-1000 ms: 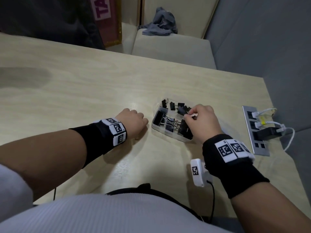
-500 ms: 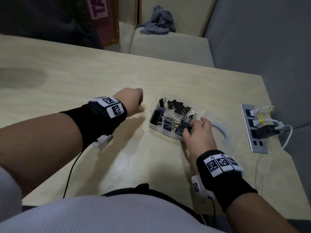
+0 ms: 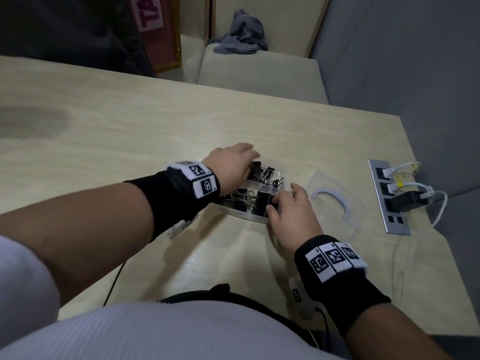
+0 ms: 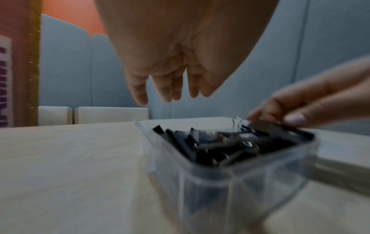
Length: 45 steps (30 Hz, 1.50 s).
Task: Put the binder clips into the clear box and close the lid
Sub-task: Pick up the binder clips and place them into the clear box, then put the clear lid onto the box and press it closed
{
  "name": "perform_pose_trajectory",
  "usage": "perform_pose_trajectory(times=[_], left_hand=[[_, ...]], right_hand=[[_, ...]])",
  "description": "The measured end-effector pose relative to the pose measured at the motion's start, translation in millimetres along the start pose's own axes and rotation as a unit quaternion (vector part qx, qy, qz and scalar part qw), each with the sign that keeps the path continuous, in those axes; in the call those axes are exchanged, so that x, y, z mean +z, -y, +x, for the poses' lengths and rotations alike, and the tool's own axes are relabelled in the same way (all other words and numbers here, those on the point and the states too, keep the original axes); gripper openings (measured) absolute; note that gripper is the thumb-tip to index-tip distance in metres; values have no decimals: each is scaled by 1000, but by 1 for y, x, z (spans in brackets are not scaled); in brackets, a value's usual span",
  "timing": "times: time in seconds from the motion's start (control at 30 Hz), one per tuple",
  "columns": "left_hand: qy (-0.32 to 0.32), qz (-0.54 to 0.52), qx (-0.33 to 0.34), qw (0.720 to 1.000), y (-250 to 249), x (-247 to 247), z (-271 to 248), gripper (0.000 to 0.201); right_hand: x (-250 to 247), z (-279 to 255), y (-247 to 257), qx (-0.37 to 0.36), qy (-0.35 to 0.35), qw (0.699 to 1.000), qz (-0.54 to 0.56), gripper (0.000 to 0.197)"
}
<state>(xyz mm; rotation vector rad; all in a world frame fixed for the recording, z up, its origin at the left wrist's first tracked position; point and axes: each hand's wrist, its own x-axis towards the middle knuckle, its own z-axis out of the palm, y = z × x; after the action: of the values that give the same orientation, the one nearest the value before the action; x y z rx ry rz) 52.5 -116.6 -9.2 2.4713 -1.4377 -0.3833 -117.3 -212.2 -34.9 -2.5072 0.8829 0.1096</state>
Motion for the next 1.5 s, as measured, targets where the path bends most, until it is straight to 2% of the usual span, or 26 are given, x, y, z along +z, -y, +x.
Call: perform_pose_trajectory(times=[0.07, 0.13, 0.17, 0.27, 0.37, 0.4, 0.47, 0.53, 0.63, 0.77, 0.87, 0.93, 1.0, 1.07, 1.13, 1.2, 1.33, 1.5], left_hand=[[76, 85, 39, 993, 1, 13, -15, 54], [148, 146, 34, 977, 5, 27, -28, 65], [159, 163, 29, 973, 8, 32, -32, 68], [146, 174, 27, 973, 16, 39, -41, 71], [132, 173, 15, 976, 19, 42, -46, 71], [131, 171, 12, 976, 20, 43, -48, 70], [135, 164, 7, 977, 20, 44, -50, 69], [137, 162, 5, 977, 20, 43, -50, 68], [144, 157, 3, 977, 20, 43, -48, 69], [147, 156, 3, 977, 20, 43, -48, 69], [156, 153, -8, 976, 17, 39, -46, 70], [142, 156, -10, 978, 13, 37, -47, 72], [115, 159, 13, 980, 7, 37, -49, 75], [108, 166, 51, 979, 0, 40, -50, 78], [120, 170, 66, 976, -4, 44, -49, 80], [139, 168, 56, 974, -3, 47, -47, 82], [151, 184, 49, 970, 2, 50, -47, 87], [163, 193, 45, 966, 2, 50, -46, 90]], right_hand=[[1, 1, 2, 2, -3, 1000, 3, 28], [1, 1, 3, -6, -11, 1000, 18, 29], [1, 2, 2, -13, -21, 999, 32, 30], [-5, 7, -8, 5, -71, 995, 70, 30], [-10, 14, -36, 109, -99, 988, 46, 38], [-11, 15, -47, 153, -94, 983, 26, 47], [-10, 13, -65, 221, -38, 974, -27, 73], [-6, 8, -75, 222, 24, 970, -95, 91], [-3, 1, -72, 172, 38, 967, -183, 101], [-3, -2, -60, 99, 7, 973, -207, 87], [-9, 3, -59, 73, 14, 985, -156, 71], [-14, 7, -63, 100, -33, 988, -114, 57], [-16, 11, -70, 171, -86, 977, -88, 56], [-18, 14, -76, 259, -75, 962, -45, 69], [-19, 17, -80, 310, -39, 950, -20, 78], [-19, 20, -81, 319, -32, 947, -20, 77], [-19, 26, -82, 320, -74, 944, 23, 66], [-16, 29, -74, 282, -108, 950, 81, 53]])
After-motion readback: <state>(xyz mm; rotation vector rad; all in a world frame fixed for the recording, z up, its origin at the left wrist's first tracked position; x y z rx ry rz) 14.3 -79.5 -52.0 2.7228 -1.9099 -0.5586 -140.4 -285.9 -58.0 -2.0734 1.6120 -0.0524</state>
